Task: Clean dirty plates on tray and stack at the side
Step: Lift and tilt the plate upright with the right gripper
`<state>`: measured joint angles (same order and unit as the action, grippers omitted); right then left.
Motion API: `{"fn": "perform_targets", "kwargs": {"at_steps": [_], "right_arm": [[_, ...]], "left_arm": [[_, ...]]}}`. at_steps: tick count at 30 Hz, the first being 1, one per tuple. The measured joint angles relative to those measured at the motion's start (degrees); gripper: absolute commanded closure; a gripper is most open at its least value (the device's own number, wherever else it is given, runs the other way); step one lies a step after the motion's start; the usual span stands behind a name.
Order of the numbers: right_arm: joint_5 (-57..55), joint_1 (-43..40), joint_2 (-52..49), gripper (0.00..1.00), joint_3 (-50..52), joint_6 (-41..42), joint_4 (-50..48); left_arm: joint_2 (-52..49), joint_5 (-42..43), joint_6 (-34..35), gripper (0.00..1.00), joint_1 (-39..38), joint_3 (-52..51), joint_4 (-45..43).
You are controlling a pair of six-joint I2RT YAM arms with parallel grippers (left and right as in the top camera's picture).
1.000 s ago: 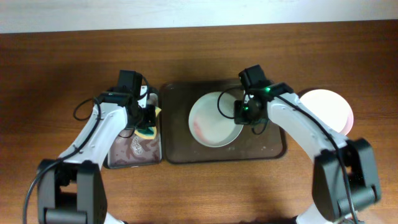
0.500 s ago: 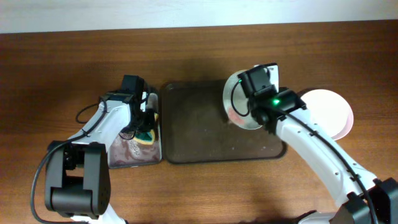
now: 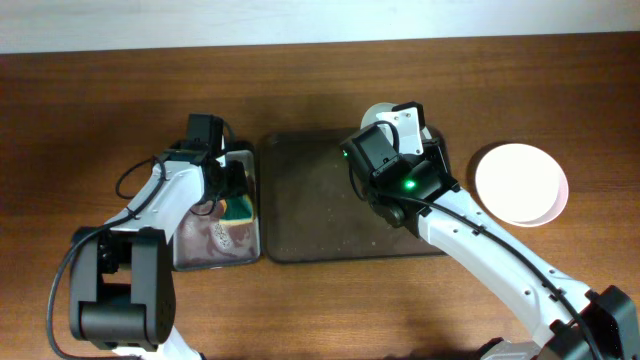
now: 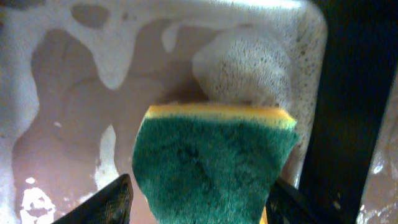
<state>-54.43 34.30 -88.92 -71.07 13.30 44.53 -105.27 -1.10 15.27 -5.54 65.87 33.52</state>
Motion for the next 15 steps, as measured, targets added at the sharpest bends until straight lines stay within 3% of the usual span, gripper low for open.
{"fn": "perform_targets", "kwargs": {"at_steps": [3, 6, 7, 9, 10, 15], "right_arm": [[0.02, 0.0, 0.0, 0.96, 0.0, 0.04, -0.02], [0.0, 0.0, 0.0, 0.96, 0.0, 0.02, -0.02], [0.02, 0.0, 0.0, 0.96, 0.0, 0.02, -0.02], [0.02, 0.0, 0.0, 0.96, 0.0, 0.02, -0.02], [0.02, 0.0, 0.0, 0.96, 0.0, 0.0, -0.02], [0.02, 0.0, 0.0, 0.96, 0.0, 0.02, 0.0]], "left_arm": [[-0.07, 0.02, 0.0, 0.36, 0.0, 0.0, -0.17], [-0.66, 0.37, 0.15, 0.46, 0.0, 0.0, -0.2], [-0.98, 0.63, 0.28, 0.71, 0.0, 0.0, -0.35], [-2.1, 1.27, 0.46, 0.94, 0.02, -0.04, -1.36], [-2.1, 1.31, 0.55, 1.0, 0.02, -0.09, -1.79], [-2.1, 1.51, 0.33, 1.0, 0.07, 0.04, -3.43]]}}
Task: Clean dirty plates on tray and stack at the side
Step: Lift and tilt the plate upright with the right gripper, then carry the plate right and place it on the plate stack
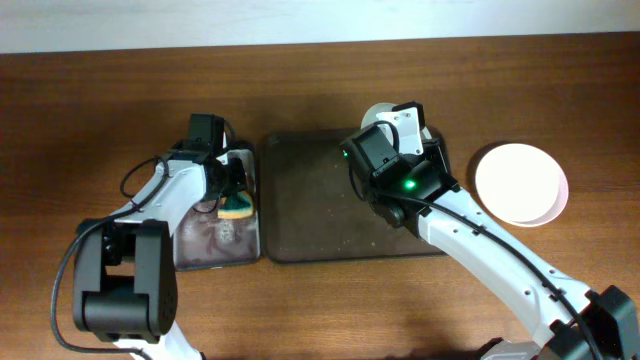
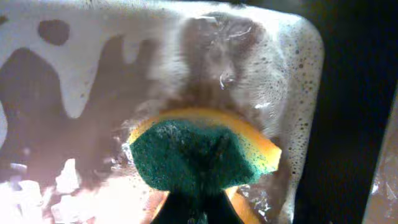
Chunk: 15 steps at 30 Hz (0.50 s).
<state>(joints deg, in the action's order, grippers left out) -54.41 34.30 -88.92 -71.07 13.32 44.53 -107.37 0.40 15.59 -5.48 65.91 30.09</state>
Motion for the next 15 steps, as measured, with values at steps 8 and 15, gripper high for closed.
{"fn": "perform_targets", "kwargs": {"at_steps": [8, 15], "right_arm": [[0.0, 0.0, 0.0, 0.96, 0.02, -0.02, 0.0], [0.0, 0.0, 0.0, 0.96, 0.02, -0.02, 0.04]], "left_arm": [[0.0, -0.42, -1.25, 0.35, 0.04, 5.05, 11.19], [0.0, -0.31, -1.27, 0.39, 0.04, 5.05, 17.77]]}}
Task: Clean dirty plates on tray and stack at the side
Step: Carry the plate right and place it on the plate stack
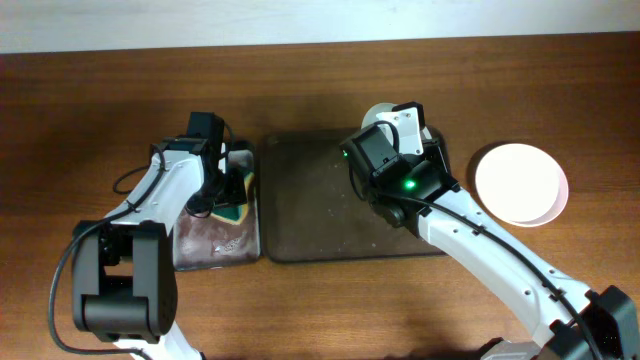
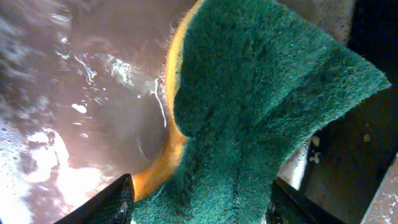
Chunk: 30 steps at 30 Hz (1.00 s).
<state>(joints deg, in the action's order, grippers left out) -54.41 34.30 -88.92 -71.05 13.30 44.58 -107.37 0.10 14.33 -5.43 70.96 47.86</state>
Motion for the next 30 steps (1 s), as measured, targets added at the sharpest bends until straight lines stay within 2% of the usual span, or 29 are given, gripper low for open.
{"fn": "perform_targets", "kwargs": {"at_steps": [7, 9, 11, 12, 18, 19, 20, 21, 22, 23, 25, 30], "right_arm": [[-0.02, 0.0, 0.0, 0.96, 0.0, 0.0, 0.0], [0.0, 0.0, 0.0, 0.96, 0.0, 0.02, 0.0], [-0.02, 0.0, 0.0, 0.96, 0.0, 0.0, 0.0], [0.0, 0.0, 0.0, 0.96, 0.0, 0.02, 0.0], [0.0, 0.0, 0.0, 0.96, 0.0, 0.02, 0.0], [0.0, 0.0, 0.0, 0.96, 0.0, 0.02, 0.0], [-0.02, 0.0, 0.0, 0.96, 0.0, -0.04, 0.0], [0.0, 0.0, 0.0, 0.96, 0.0, -0.02, 0.0], [-0.02, -0.02, 0.0, 0.96, 0.0, 0.02, 0.0], [0.0, -0.02, 0.0, 0.96, 0.0, 0.0, 0.0], [0.0, -0.02, 0.0, 0.96, 0.0, 0.0, -0.04], [-2.38, 0.11, 0.0, 0.96, 0.0, -0.02, -0.28]], "left_arm": [[-1.03, 0.42, 0.0, 0.46, -0.2, 0.2, 1.97], [-1.79, 0.55, 0.0, 0.67, -0.68, 0.22, 3.17], [-1.81, 0.55, -0.31, 0.97, -1.22, 0.22, 3.78], [-1.81, 0.55, -0.07, 1.0, -1.51, 0.22, 4.0], [-1.84, 0.55, -0.2, 1.0, -2.14, 0.22, 4.46], [-1.84, 0.55, -0.2, 0.75, -2.12, 0.22, 4.46], [-1.81, 0.55, -0.2, 0.41, -1.99, 0.24, 4.66], [-1.81, 0.57, -0.79, 0.22, -1.88, 0.52, 5.42], [-1.79, 0.57, -0.35, 0.18, -1.66, 0.94, 6.56], [-1.6, 0.55, -0.42, 0.06, -1.18, 1.51, 7.69], [-0.09, 0.55, -0.33, 0.0, -0.33, 2.78, 8.76], [8.07, 0.55, -0.39, 0.0, 0.04, 5.86, 8.59]]}}
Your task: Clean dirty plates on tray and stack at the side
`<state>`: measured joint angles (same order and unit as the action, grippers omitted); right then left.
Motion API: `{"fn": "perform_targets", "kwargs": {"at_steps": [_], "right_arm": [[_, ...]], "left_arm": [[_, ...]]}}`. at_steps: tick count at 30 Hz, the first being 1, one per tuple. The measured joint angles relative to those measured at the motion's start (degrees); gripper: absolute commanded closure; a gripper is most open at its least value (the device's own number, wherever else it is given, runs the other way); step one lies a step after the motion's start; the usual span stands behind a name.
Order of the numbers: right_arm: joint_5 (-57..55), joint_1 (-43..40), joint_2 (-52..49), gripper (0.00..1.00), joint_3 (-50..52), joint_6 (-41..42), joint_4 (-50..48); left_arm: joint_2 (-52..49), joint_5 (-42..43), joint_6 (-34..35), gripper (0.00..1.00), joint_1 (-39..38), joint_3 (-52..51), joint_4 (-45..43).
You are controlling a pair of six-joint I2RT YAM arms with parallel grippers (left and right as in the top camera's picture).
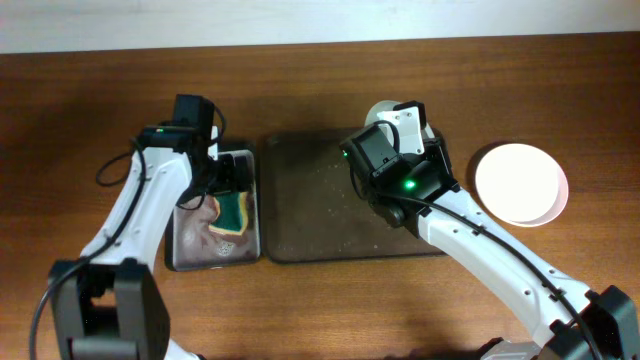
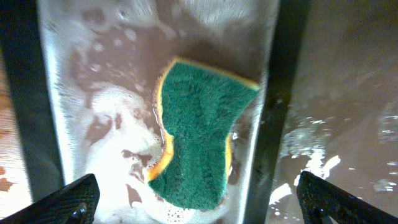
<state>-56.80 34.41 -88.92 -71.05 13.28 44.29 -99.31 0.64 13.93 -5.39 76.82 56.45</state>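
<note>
A green and yellow sponge [image 2: 198, 140] lies in foamy water inside the metal tub [image 2: 55, 93], left of the dark tray [image 1: 330, 215]. My left gripper [image 2: 199, 208] hangs above it, wide open, with its fingertips [image 2: 78, 198] far apart and nothing between them. In the overhead view the left gripper [image 1: 226, 176] is over the tub's far end, just beyond the sponge [image 1: 236, 210]. The right arm [image 1: 392, 160] stands over the tray's far right corner; a pale round thing [image 1: 377, 113] shows behind its wrist, and its fingers are hidden.
A stack of white plates [image 1: 520, 182] sits on the wooden table to the right of the tray. The tray's surface looks wet and speckled. The tub touches the tray's left edge.
The left gripper has opened wide and now sits higher above the tub. The sponge, which was close between its fingers, lies loose in the soapy water. The right arm is unchanged.
At first the left fingers stood either side of the sponge in the tub. Then they were squeezed shut on it in the foam. Then the sponge sat between partly opened fingers. Now it lies free in the water under the wide-open gripper.
</note>
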Motion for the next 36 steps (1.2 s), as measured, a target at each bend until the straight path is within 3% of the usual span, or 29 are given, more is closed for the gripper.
{"fn": "perform_targets", "kwargs": {"at_steps": [4, 8, 16, 22, 23, 25, 26, 29, 30, 31, 36], "right_arm": [[-0.76, 0.96, 0.02, 0.96, 0.0, 1.29, 0.52], [5.92, -2.21, 0.61, 0.96, 0.02, 7.91, 3.3], [33.4, -33.48, 0.83, 0.96, 0.02, 15.65, 6.25], [43.45, -54.23, 0.59, 0.96, 0.04, 16.57, 8.22], [44.22, -56.57, 0.11, 0.92, 0.04, 16.55, 8.26], [45.92, -60.57, -1.77, 0.38, 0.04, 16.68, 7.98], [46.77, -61.61, -2.4, 0.26, 0.04, 16.83, 7.65], [53.33, -62.66, -3.3, 0.16, 0.09, 14.67, 5.53], [57.31, -62.45, -3.3, 0.05, 0.09, 12.98, 4.44], [62.99, -61.79, -3.3, 0.01, 0.09, 9.99, 3.74], [80.94, -52.15, -3.3, 0.01, 0.09, -3.67, 6.4]], "left_arm": [[1.05, 0.0, 0.0, 0.0, 0.0, 0.09, 0.31], [1.05, 0.0, 0.0, 0.01, 0.0, 0.09, 1.22], [1.05, 0.0, 0.0, 0.01, 0.0, 0.09, 1.42], [1.05, 0.0, 0.0, 0.0, 0.0, 0.09, 1.42], [1.05, 0.0, 0.0, 0.0, 0.0, 0.09, 1.42], [1.05, 0.0, 0.0, 0.01, 0.0, 0.09, 1.42], [1.05, 0.0, 0.0, 0.01, 0.0, 0.09, 1.44], [1.05, 0.0, 0.0, 0.0, 0.0, 0.09, 1.44], [1.05, 0.0, 0.0, 0.01, 0.0, 0.09, 1.42], [1.05, 0.02, 0.0, 0.01, 0.0, 0.09, 1.42], [1.05, 0.0, 0.0, 0.0, 0.0, 0.09, 0.9]]}}
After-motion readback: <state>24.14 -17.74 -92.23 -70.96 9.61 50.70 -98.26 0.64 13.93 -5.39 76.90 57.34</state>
